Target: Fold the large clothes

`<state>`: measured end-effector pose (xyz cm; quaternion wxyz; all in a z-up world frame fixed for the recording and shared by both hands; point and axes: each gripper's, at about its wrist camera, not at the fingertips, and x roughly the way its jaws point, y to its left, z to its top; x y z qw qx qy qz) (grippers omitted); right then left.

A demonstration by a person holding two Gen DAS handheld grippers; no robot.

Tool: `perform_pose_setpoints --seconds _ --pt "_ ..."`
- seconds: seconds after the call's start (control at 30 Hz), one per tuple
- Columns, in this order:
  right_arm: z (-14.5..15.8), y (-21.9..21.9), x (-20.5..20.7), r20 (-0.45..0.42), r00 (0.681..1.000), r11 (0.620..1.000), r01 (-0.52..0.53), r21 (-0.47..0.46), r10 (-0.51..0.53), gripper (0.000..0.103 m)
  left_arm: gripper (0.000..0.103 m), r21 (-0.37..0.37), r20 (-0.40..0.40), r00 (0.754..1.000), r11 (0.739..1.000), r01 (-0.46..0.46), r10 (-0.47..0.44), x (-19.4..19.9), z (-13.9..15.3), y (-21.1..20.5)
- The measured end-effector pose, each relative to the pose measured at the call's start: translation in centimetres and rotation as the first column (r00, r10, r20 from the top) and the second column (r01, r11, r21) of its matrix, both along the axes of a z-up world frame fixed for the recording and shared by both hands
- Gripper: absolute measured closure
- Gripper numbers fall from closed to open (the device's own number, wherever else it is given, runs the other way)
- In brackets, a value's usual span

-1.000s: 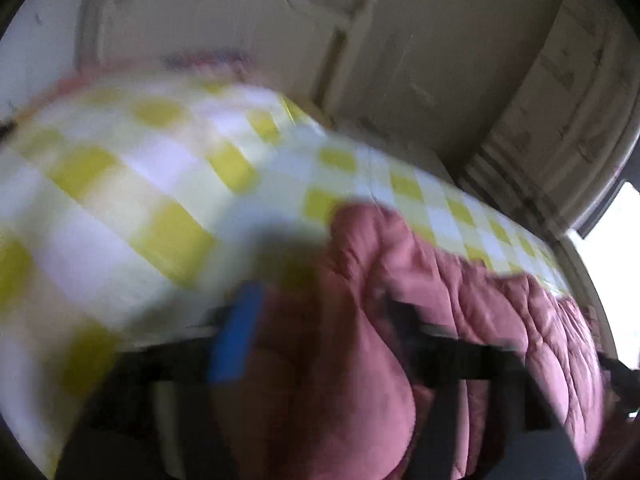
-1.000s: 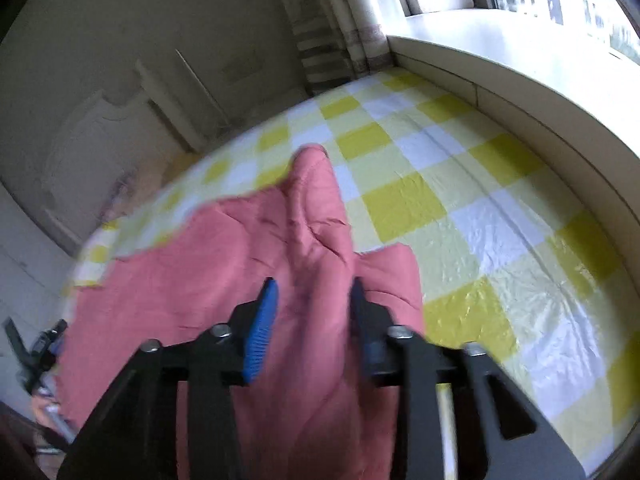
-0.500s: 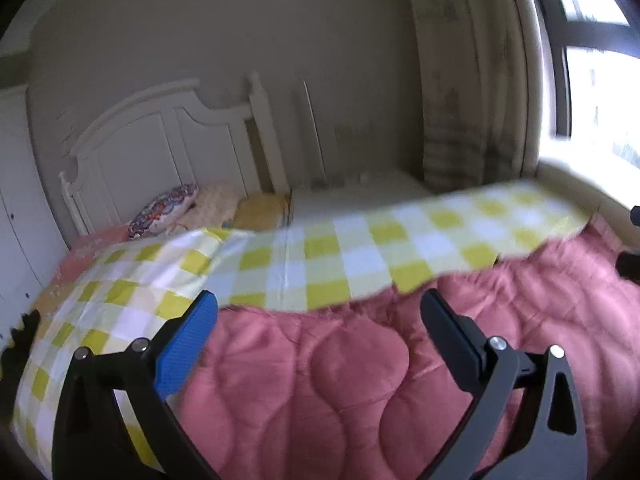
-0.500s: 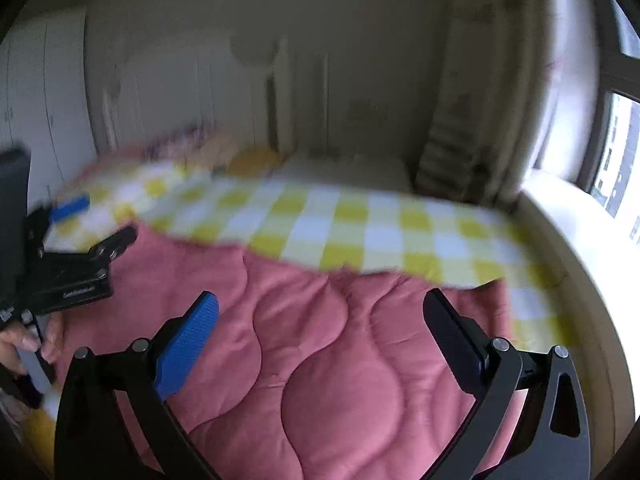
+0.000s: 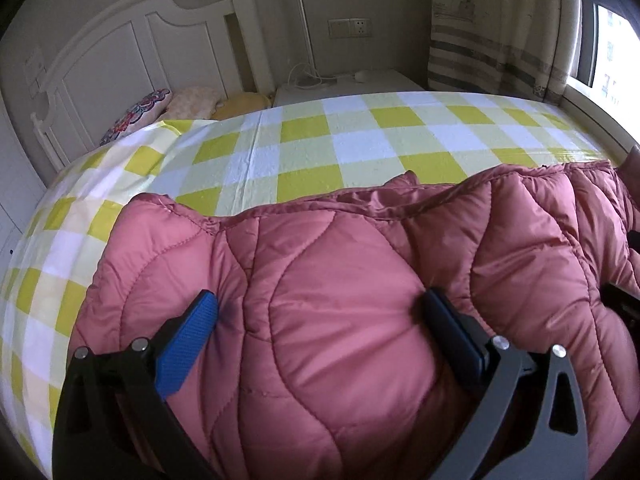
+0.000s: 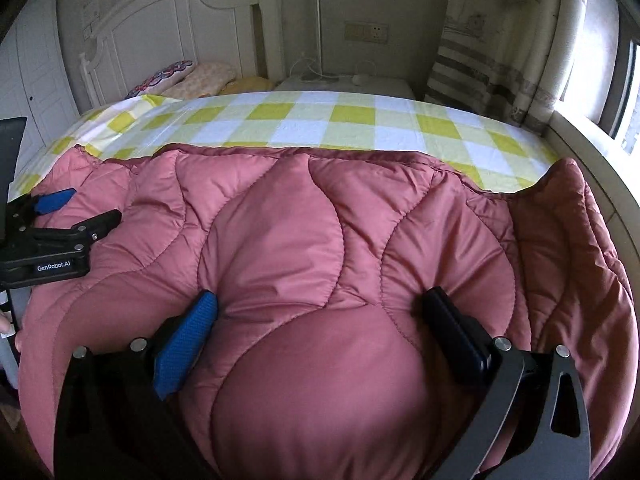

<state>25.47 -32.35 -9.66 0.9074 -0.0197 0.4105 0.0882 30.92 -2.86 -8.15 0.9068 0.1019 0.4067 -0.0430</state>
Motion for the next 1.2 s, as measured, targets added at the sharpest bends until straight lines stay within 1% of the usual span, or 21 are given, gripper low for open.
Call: perform_pose_setpoints --seconds 0.1,0.2,0.27,0.3,0.37,0.43,0.5,0.53,0.57,0.63,0.67,0.73,0.8,0.87,0.93,0.97,1.0,1.03,1.1,1.17,1.2 --pt "0.0 -0.1 0.3 0.010 1.000 1.000 0.009 -0.012 -0.009 0.005 0.002 -0.003 -0.003 1.000 1.000 -0.001 0.001 0.1 -0.1 -0.1" --pt "2.1 0.6 -1.7 0.067 0.996 0.997 0.064 -0.050 -0.061 0.005 0.002 -0.004 -0.005 1.000 1.000 -0.002 0.002 0.1 -0.1 -0.1" --pt "4.0 1.7 -3.5 0.135 0.991 1.000 0.020 -0.009 -0.018 0.005 0.002 -0.007 -0.006 1.000 1.000 -0.002 0.002 0.1 -0.1 -0.1" --pt "5.1 2.8 -4.8 0.175 0.984 1.000 -0.027 0.007 0.026 0.005 0.002 -0.007 -0.006 1.000 1.000 -0.003 0.003 0.1 -0.1 -0.1" --pt "5.9 4.8 -6.2 0.203 0.974 0.995 -0.102 -0.008 0.101 0.005 0.002 -0.005 -0.005 1.000 1.000 -0.003 0.003 0.1 -0.1 -0.1" --pt "4.8 7.6 -7.0 0.180 0.963 0.978 -0.189 -0.085 0.202 0.005 0.002 -0.006 -0.005 1.000 1.000 -0.004 0.004 0.1 -0.1 -0.1" --pt "1.5 10.0 -6.7 0.082 0.962 0.952 -0.240 -0.189 0.259 0.005 0.002 -0.007 -0.004 1.000 1.000 -0.004 0.004 -0.2 0.3 -0.2" --pt "0.3 10.3 -6.8 0.108 0.960 0.952 -0.233 -0.199 0.258 0.005 0.002 -0.008 -0.002 1.000 1.000 -0.005 0.005 -0.2 0.3 -0.2" --pt "0.1 9.9 -6.7 0.127 0.960 0.959 -0.227 -0.171 0.249 0.005 0.002 -0.007 -0.004 1.000 1.000 -0.008 0.008 -0.3 0.4 -0.1" --pt "0.7 9.1 -6.4 0.084 0.974 0.972 -0.201 -0.124 0.212 0.005 0.002 -0.011 -0.007 1.000 1.000 -0.007 0.007 -0.3 0.3 -0.4" --pt "1.3 8.8 -6.4 0.075 0.977 0.974 -0.187 -0.126 0.197 0.005 0.002 -0.011 -0.007 1.000 1.000 -0.007 0.007 -0.3 0.4 -0.3" --pt "3.6 7.8 -7.2 0.144 0.977 0.979 -0.136 -0.152 0.158 0.005 0.002 -0.017 -0.010 1.000 1.000 -0.007 0.007 -0.3 0.4 -0.4" --pt "5.5 5.3 -7.5 0.211 0.973 0.987 -0.058 -0.149 0.089 0.005 0.002 -0.024 -0.011 1.000 1.000 -0.007 0.007 -0.4 0.5 -0.2" --pt "5.3 2.6 -6.6 0.207 0.978 0.989 0.023 -0.147 0.008 0.005 0.002 -0.023 -0.011 1.000 1.000 -0.008 0.007 -0.4 0.6 -0.2" --pt "2.2 -0.4 -4.9 0.111 0.990 0.978 0.109 -0.180 -0.090 0.005 0.002 -0.025 -0.012 1.000 1.000 -0.007 0.007 -0.4 0.5 -0.2" --pt "0.6 -1.7 -4.3 0.061 0.993 0.987 0.106 -0.118 -0.099 0.004 0.002 -0.026 -0.012 1.000 1.000 -0.006 0.005 -0.4 0.6 -0.2" --pt "0.3 -2.5 -4.4 0.065 0.992 0.993 0.107 -0.053 -0.104 0.005 0.002 -0.026 -0.011 1.000 1.000 -0.005 0.005 -0.4 0.5 -0.3" --pt "0.7 -2.7 -4.5 0.058 0.993 0.993 0.106 -0.053 -0.103 0.005 0.002 -0.025 -0.012 1.000 1.000 -0.007 0.007 -0.4 0.6 -0.3" --pt "1.8 -2.5 -4.7 0.072 0.993 0.990 0.102 -0.103 -0.095 0.005 0.002 -0.023 -0.013 1.000 1.000 -0.008 0.008 -0.4 0.5 -0.4" --pt "3.5 -3.7 -4.6 0.146 0.979 0.978 0.162 -0.130 -0.142 0.005 0.002 -0.025 -0.013 1.000 1.000 -0.009 0.008 -0.5 0.6 -0.4" --pt "3.9 -5.0 -4.5 0.152 0.972 0.972 0.201 -0.121 -0.182 0.005 0.002 -0.026 -0.013 1.000 1.000 -0.008 0.008 -0.5 0.6 -0.3"
